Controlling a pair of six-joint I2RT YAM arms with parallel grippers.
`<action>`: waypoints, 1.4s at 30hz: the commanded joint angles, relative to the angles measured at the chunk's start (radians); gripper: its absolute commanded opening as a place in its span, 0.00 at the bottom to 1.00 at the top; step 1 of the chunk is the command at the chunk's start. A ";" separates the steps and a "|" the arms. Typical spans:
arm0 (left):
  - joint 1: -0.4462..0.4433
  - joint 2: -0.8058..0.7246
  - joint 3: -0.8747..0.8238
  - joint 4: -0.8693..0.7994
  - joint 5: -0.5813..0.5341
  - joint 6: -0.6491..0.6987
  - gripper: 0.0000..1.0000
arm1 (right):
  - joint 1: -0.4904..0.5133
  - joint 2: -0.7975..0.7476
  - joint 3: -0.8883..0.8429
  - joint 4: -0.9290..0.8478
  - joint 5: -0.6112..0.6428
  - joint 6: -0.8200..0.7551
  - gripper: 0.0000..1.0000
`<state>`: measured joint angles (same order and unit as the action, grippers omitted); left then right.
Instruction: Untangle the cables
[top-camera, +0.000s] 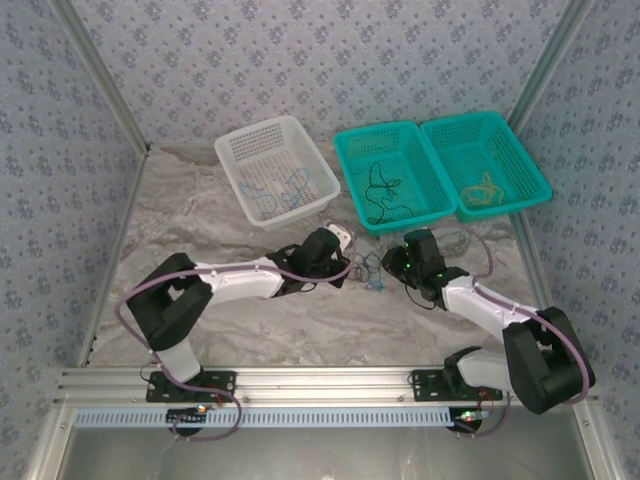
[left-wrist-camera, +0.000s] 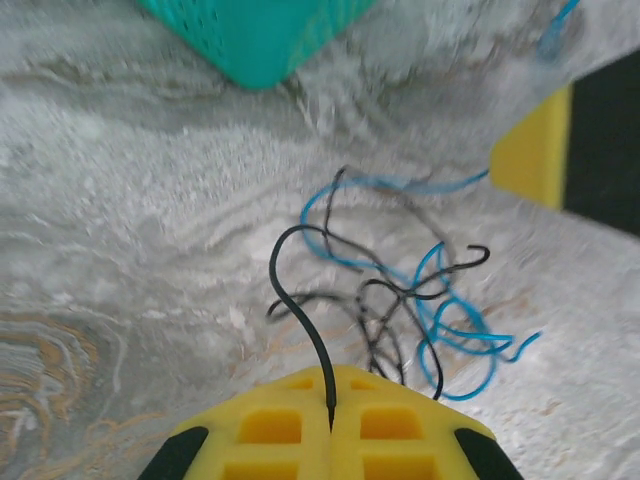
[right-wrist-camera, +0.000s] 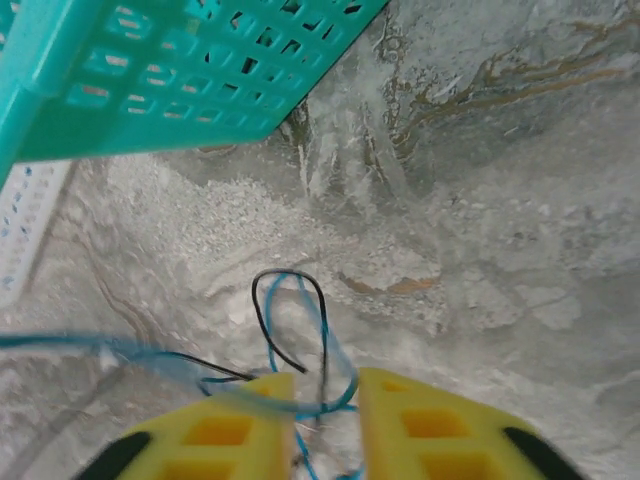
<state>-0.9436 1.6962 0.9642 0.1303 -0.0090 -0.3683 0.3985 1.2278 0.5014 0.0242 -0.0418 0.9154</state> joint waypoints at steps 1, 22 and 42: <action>0.015 -0.066 0.018 -0.002 0.008 -0.027 0.00 | -0.015 -0.039 -0.013 -0.056 -0.010 -0.051 0.39; 0.082 -0.177 0.046 0.010 0.257 0.005 0.00 | -0.019 -0.188 0.048 -0.024 -0.247 -0.441 0.75; 0.131 -0.160 -0.025 0.095 0.199 -0.138 0.00 | -0.005 -0.134 0.001 -0.069 -0.081 -0.379 0.80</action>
<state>-0.8200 1.5463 0.9436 0.1871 0.2131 -0.4709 0.3904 1.0698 0.5091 0.0204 -0.2409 0.5076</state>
